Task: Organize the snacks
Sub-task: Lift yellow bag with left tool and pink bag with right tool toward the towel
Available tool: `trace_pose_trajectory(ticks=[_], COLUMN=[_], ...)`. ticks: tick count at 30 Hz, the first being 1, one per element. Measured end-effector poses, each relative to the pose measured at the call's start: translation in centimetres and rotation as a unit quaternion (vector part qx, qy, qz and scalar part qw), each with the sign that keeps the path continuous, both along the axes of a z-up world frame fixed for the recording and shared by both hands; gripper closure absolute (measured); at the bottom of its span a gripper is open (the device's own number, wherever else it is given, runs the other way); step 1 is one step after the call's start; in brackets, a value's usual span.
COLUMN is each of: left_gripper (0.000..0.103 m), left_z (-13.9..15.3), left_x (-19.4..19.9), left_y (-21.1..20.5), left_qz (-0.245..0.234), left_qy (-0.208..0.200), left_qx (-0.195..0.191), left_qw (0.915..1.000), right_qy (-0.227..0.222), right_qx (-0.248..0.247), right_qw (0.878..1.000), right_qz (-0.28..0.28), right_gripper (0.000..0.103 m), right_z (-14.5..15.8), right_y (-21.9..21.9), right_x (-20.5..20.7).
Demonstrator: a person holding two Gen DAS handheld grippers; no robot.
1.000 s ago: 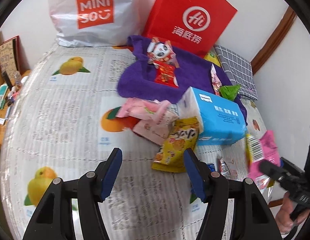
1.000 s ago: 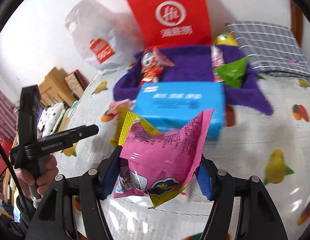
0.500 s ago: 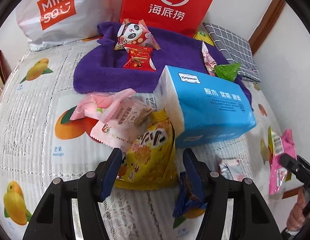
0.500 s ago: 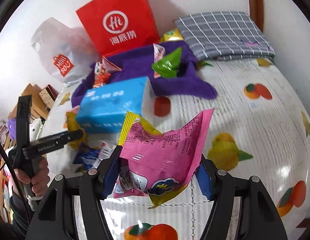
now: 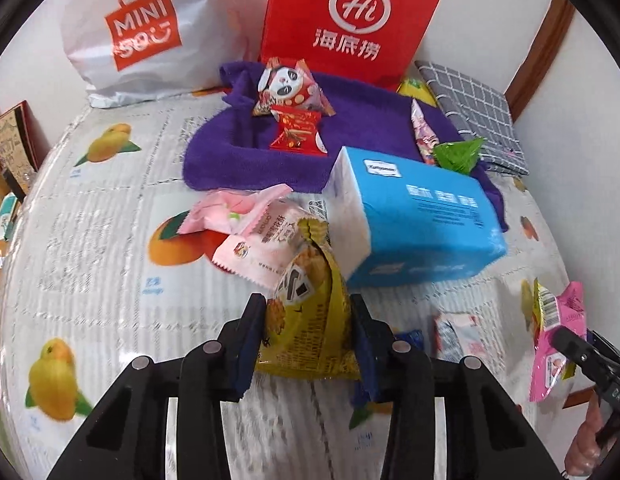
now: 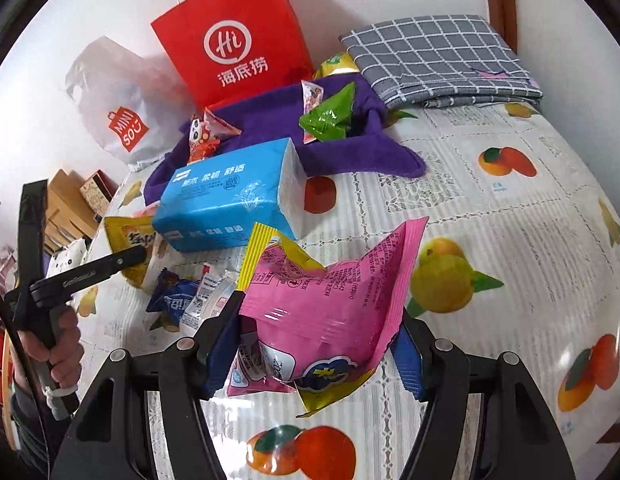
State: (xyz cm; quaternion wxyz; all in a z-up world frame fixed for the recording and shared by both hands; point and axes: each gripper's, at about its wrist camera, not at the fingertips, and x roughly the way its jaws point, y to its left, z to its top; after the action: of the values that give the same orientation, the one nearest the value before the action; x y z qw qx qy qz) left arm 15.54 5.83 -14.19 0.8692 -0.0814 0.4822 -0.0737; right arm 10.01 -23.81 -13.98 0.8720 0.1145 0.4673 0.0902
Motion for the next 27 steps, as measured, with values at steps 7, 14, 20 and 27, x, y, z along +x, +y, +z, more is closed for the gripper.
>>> trace_pose_trajectory(ticks=[7, 14, 20, 27], left_gripper=[0.064, 0.064, 0.064, 0.064], left_z=[2.9, 5.4, 6.8, 8.2], left_x=[-4.0, -7.7, -9.8, -10.8], left_y=[0.1, -1.2, -2.4, -3.3], left_qz=[-0.008, -0.020, -0.032, -0.033], left_qy=[-0.030, -0.059, -0.073, -0.082], left_qx=[-0.012, -0.031, -0.044, -0.043], left_qw=[0.9994, 0.9976, 0.9959, 0.9951], right_qy=[-0.024, -0.055, -0.066, -0.078], right_qx=[-0.008, -0.006, -0.018, 0.005], right_qw=[1.000, 0.998, 0.998, 0.997], right_qz=[-0.014, -0.012, -0.011, 0.002], right_gripper=[0.036, 0.036, 0.036, 0.036], right_z=[2.4, 4.9, 6.1, 7.3], right_y=[0.0, 0.2, 0.6, 1.3], right_x=[-2.5, -5.1, -6.3, -6.8])
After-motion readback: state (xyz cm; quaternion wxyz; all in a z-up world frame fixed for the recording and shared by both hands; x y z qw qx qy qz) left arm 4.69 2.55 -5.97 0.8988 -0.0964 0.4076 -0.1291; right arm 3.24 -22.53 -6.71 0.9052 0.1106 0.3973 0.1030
